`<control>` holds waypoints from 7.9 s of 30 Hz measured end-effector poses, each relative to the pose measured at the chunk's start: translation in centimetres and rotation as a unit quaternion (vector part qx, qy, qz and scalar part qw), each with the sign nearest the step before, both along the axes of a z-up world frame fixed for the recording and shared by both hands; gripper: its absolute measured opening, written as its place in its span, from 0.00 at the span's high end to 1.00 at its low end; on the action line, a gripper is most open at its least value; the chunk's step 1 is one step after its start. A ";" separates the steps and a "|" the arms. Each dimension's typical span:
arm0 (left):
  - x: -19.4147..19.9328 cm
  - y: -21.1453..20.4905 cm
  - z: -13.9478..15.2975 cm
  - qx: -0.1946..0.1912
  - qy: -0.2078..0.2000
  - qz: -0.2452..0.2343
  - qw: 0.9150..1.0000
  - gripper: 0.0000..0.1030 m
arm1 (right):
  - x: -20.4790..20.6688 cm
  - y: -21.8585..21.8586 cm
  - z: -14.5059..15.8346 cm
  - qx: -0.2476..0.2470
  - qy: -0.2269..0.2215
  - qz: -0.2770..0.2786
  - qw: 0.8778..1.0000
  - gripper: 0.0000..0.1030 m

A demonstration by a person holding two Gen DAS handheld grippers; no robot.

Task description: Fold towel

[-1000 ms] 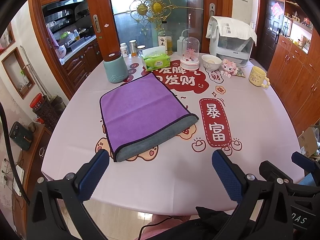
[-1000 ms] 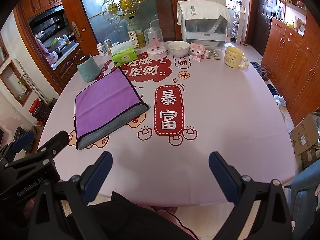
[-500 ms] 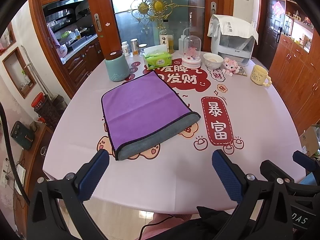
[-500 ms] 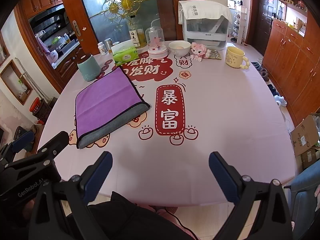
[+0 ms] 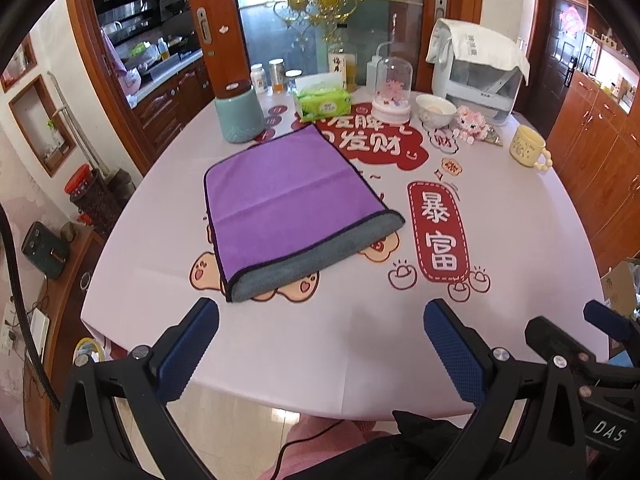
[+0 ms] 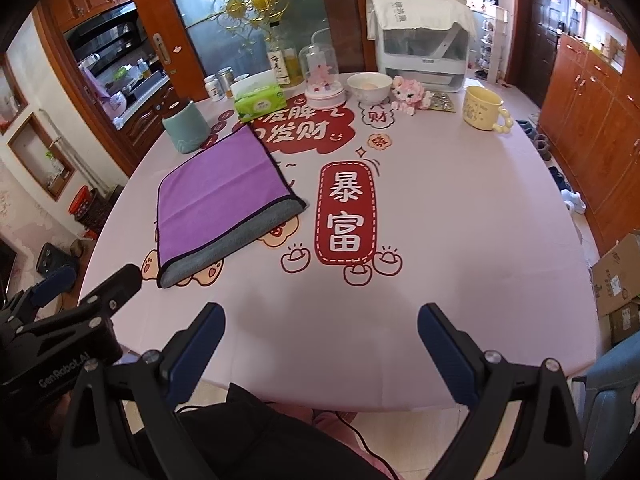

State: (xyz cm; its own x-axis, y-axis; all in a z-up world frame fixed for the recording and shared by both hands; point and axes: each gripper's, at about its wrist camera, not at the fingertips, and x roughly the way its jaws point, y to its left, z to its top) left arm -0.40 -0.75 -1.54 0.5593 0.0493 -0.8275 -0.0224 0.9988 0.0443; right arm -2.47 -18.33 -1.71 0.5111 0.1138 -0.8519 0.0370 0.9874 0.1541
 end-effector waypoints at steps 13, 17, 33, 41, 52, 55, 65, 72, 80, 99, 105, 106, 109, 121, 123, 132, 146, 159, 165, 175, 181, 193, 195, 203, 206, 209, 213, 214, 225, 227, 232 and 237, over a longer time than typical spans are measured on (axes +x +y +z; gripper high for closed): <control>2.2 1.0 -1.4 -0.006 0.029 0.027 0.999 0.02 | 3.0 0.6 -0.6 0.004 -0.007 0.054 0.999 0.07; 3.6 1.9 -1.8 -0.016 0.035 0.035 0.999 0.02 | 4.5 0.8 -0.7 0.000 -0.014 0.073 0.997 0.10; 8.9 7.9 -6.7 -0.068 0.097 0.056 0.991 0.02 | 12.8 2.8 -4.0 -0.036 -0.025 0.148 0.988 0.22; 10.6 11.5 -10.0 -0.072 0.115 0.074 0.988 0.03 | 16.5 5.2 -5.9 -0.057 -0.053 0.214 0.974 0.23; 13.3 15.9 -13.5 -0.098 0.141 0.085 0.982 0.04 | 20.9 7.1 -9.9 -0.076 -0.044 0.284 0.955 0.23; 13.7 16.4 -14.7 -0.107 0.155 0.083 0.979 0.04 | 21.9 7.2 -11.2 -0.081 -0.033 0.299 0.950 0.24; 14.5 17.9 -17.6 -0.150 0.189 0.092 0.966 0.09 | 24.0 6.8 -15.9 -0.096 0.026 0.315 0.944 0.32; 14.6 18.5 -19.0 -0.165 0.207 0.093 0.960 0.24 | 24.4 6.7 -17.9 -0.078 0.054 0.329 0.940 0.35; 14.8 18.4 -19.6 -0.180 0.218 0.090 0.955 0.48 | 24.9 6.6 -18.9 -0.061 0.070 0.330 0.939 0.43; 14.2 17.6 -19.5 -0.186 0.225 0.078 0.953 0.82 | 24.6 6.8 -18.5 -0.049 0.072 0.349 0.933 0.59; 14.1 18.0 -19.4 -0.180 0.222 0.084 0.955 0.92 | 24.5 7.1 -18.4 -0.052 0.070 0.353 0.931 0.64; 14.1 18.1 -19.4 -0.179 0.221 0.085 0.955 0.93 | 24.6 7.1 -18.4 -0.053 0.069 0.353 0.932 0.65; 14.0 18.3 -19.3 -0.176 0.219 0.088 0.956 0.95 | 24.7 6.9 -18.4 -0.055 0.069 0.350 0.933 0.72; 13.9 18.3 -18.6 -0.173 0.205 0.082 0.960 0.97 | 24.6 6.5 -17.9 -0.065 0.059 0.340 0.936 0.92; 13.7 18.3 -18.3 -0.173 0.201 0.081 0.961 0.97 | 24.5 6.5 -17.7 -0.064 0.053 0.341 0.936 0.93; 13.4 18.5 -16.3 -0.170 0.178 0.076 0.966 0.97 | 24.5 6.8 -16.5 -0.069 0.042 0.339 0.937 0.94; 14.7 20.3 -11.6 -0.164 0.118 0.081 0.976 0.97 | 26.0 8.5 -12.4 -0.098 -0.011 0.340 0.935 0.94; 19.9 22.4 -7.2 -0.131 0.042 0.074 0.988 0.97 | 31.0 11.5 -8.2 -0.119 -0.077 0.331 0.933 0.94; 23.9 23.4 -6.1 -0.113 0.020 0.064 0.991 0.97 | 34.1 13.2 -7.5 -0.123 -0.097 0.329 0.931 0.94; 30.0 25.5 -6.8 -0.090 0.007 0.073 0.993 0.97 | 39.0 15.9 -8.4 -0.115 -0.107 0.321 0.934 0.94; 32.6 27.0 -9.3 -0.084 0.024 0.081 0.993 0.97 | 42.1 17.3 -10.2 -0.112 -0.105 0.319 0.935 0.94; 36.7 29.8 -16.2 -0.082 0.082 0.098 0.988 0.97 | 46.1 19.9 -16.0 -0.103 -0.065 0.334 0.935 0.94; 37.1 30.0 -16.9 -0.082 0.089 0.101 0.988 0.97 | 46.3 20.2 -16.7 -0.103 -0.060 0.336 0.934 0.94; 37.9 29.9 -18.3 -0.079 0.100 0.107 0.986 0.93 | 47.3 20.2 -18.1 -0.099 -0.043 0.320 0.941 0.94; 37.9 29.9 -18.3 -0.078 0.102 0.114 0.985 0.83 | 47.6 19.8 -18.2 -0.090 -0.035 0.309 0.946 0.92; 37.6 29.7 -17.8 -0.079 0.094 0.113 0.986 0.65 | 47.8 19.5 -18.2 -0.093 -0.026 0.296 0.950 0.81; 36.8 29.3 -16.4 -0.077 0.080 0.112 0.987 0.49 | 47.8 18.6 -17.8 -0.101 -0.034 0.279 0.954 0.65; 36.5 29.2 -15.9 -0.077 0.074 0.112 0.988 0.47 | 47.8 18.3 -17.7 -0.101 -0.035 0.271 0.957 0.59; 31.3 27.1 -10.2 -0.074 0.043 0.131 0.988 0.34 | 44.6 14.5 -13.2 -0.079 -0.044 0.214 0.973 0.53; 29.7 26.4 -9.4 -0.072 0.043 0.132 0.988 0.34 | 42.8 13.8 -12.2 -0.075 -0.048 0.207 0.974 0.50; 25.2 24.0 -7.7 -0.076 0.043 0.125 0.988 0.34 | 37.3 11.4 -9.9 -0.053 -0.047 0.176 0.982 0.44; 20.5 20.9 -6.5 -0.092 0.044 0.102 0.990 0.34 | 31.8 9.4 -8.9 -0.032 -0.033 0.146 0.988 0.40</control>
State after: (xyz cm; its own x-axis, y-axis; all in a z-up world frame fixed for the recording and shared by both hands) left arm 20.05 20.17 -8.02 0.4784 -0.0019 -0.8782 -0.2288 0.9652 -0.1267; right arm 29.36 -8.90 -10.63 0.5188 0.2112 -0.8284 -0.2586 0.9624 0.0834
